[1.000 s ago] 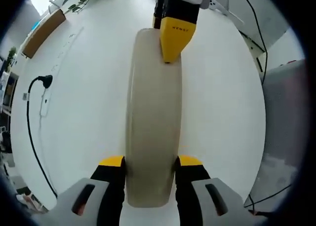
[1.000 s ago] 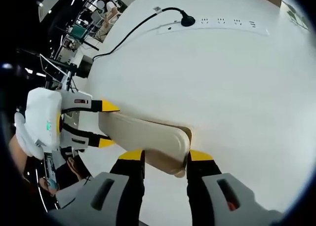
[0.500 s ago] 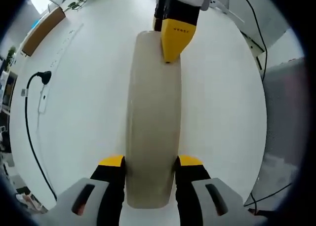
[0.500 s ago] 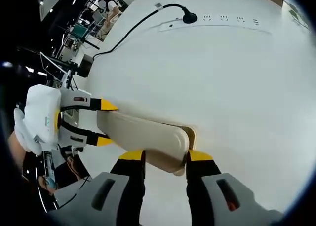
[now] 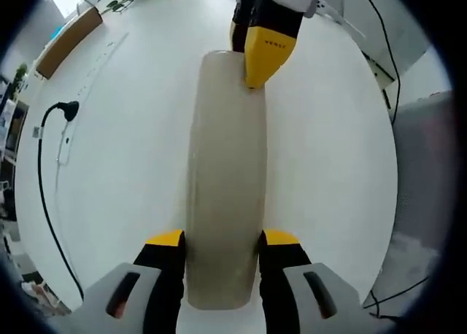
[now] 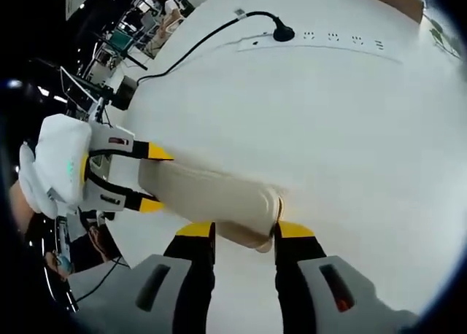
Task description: Arrange the utensils inside the cutlery case until each visible utensil rests in its matching compartment.
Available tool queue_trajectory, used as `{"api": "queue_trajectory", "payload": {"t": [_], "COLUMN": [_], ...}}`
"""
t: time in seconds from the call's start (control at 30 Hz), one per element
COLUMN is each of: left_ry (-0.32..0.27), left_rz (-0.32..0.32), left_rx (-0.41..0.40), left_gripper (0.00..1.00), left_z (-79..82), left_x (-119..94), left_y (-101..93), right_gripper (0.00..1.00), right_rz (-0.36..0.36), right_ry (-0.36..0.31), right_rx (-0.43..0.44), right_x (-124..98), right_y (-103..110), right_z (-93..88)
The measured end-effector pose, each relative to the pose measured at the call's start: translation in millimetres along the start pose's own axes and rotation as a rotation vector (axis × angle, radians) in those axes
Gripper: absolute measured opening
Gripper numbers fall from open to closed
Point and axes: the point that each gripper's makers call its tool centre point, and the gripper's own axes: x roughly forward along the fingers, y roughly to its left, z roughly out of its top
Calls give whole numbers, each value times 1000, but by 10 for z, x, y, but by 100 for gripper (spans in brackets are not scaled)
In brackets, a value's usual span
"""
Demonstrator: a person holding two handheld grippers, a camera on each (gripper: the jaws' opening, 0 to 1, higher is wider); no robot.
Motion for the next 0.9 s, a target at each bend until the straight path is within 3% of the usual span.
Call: {"api": "queue_trajectory", "payload": {"t": [0.13, 0.2, 0.4, 0.53, 0.8, 0.9], "left_ry": [7, 3, 11, 4, 5, -2], "left_rz": [0, -19, -12, -15, -28, -20], "left_rx": [12, -12, 0, -3, 7, 38], "left_gripper": [40, 40, 40, 40, 40, 40], "left_z": [7, 10, -3, 1, 10, 19], "left_x": [16, 35, 63, 59, 73, 80], "left_y": [10, -6, 5, 8, 32, 72], "right_gripper": [34, 32, 32, 33, 29, 16], "right_rz": [43, 43, 122, 175, 216, 225], "right_ry": [-6, -52, -153, -172, -173, -173], "right_rx": [45, 85, 277, 375, 372, 311], "right_x": [-42, -82, -150, -119, -44, 7], "right_y": [-10, -88, -240, -270, -238, -256], "right_z": [-10, 51, 83, 0, -87, -101]}}
